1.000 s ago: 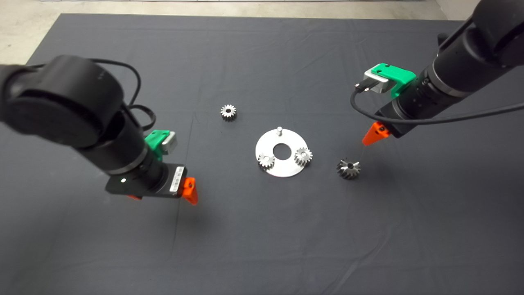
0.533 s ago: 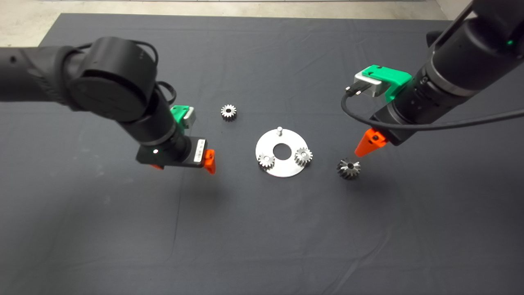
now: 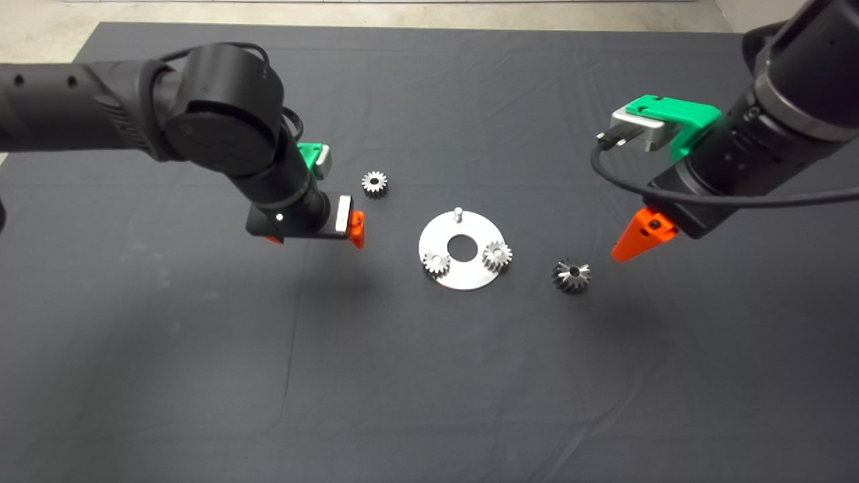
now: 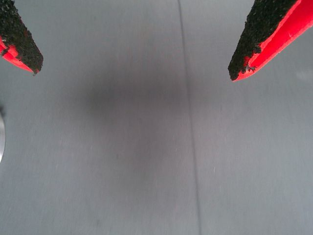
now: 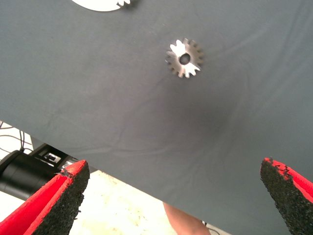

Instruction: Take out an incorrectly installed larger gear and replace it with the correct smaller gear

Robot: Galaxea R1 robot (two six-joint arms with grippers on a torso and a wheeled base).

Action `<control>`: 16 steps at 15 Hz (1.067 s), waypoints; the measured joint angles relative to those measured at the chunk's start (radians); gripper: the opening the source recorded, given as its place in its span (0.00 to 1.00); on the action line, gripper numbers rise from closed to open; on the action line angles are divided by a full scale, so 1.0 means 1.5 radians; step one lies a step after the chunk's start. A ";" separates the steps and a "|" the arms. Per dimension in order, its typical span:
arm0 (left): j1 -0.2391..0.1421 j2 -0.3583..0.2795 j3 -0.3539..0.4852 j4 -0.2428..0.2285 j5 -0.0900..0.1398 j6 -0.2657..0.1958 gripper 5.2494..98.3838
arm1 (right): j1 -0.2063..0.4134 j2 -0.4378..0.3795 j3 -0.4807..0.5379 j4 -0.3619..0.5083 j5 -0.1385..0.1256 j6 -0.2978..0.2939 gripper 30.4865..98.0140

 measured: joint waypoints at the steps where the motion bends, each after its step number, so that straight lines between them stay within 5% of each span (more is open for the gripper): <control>1: 0.000 0.007 -0.018 0.000 -0.007 0.011 0.99 | 0.008 -0.002 0.004 0.006 -0.002 0.001 0.92; 5: 0.011 0.024 -0.115 0.005 -0.041 0.046 0.99 | 0.051 -0.001 0.025 0.023 0.000 0.002 0.92; 8: 0.051 0.044 -0.157 0.033 -0.078 0.060 0.99 | 0.079 -0.002 0.031 0.033 0.001 0.003 0.92; 12: 0.084 0.091 -0.245 0.059 -0.144 0.108 0.99 | 0.080 -0.003 0.070 0.052 0.001 0.008 0.92; 16: 0.096 0.133 -0.324 0.085 -0.165 0.154 0.99 | 0.082 -0.003 0.108 0.061 0.001 0.025 0.92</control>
